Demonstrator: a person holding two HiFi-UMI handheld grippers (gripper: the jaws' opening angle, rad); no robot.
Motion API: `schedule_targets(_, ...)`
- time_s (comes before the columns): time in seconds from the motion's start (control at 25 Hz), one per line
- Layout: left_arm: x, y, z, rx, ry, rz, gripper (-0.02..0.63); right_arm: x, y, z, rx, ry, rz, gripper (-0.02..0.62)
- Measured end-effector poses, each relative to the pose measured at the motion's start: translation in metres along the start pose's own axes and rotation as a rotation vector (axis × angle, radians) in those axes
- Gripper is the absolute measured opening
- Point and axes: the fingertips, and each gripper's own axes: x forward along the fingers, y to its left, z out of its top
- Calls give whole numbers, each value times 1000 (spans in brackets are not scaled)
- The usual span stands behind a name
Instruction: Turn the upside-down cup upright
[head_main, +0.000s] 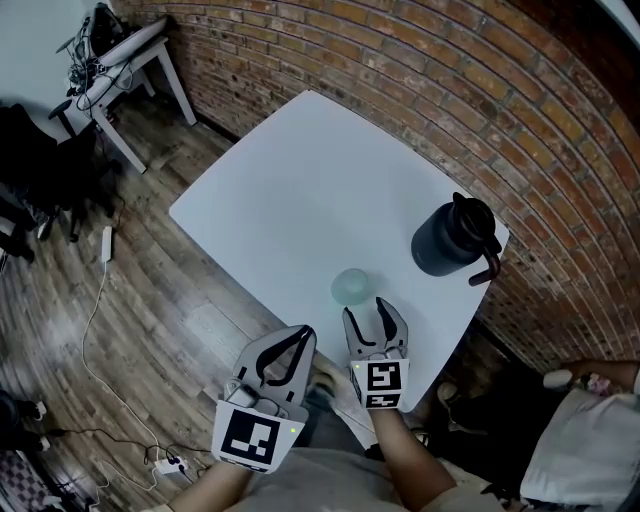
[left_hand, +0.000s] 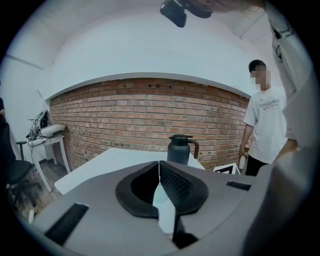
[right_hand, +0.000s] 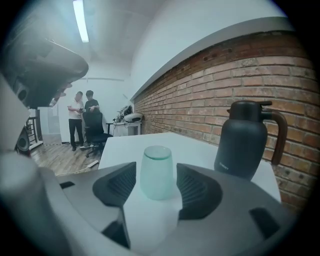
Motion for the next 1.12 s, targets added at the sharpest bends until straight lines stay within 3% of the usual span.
schedule_targets(0.64, 10, 10, -4, -9, 20, 20, 11, 35, 0, -9, -11, 25, 27, 289)
schedule_targets(1.12, 27, 8, -14, -14, 65, -7, 11, 52, 4, -5, -1, 3, 56, 308)
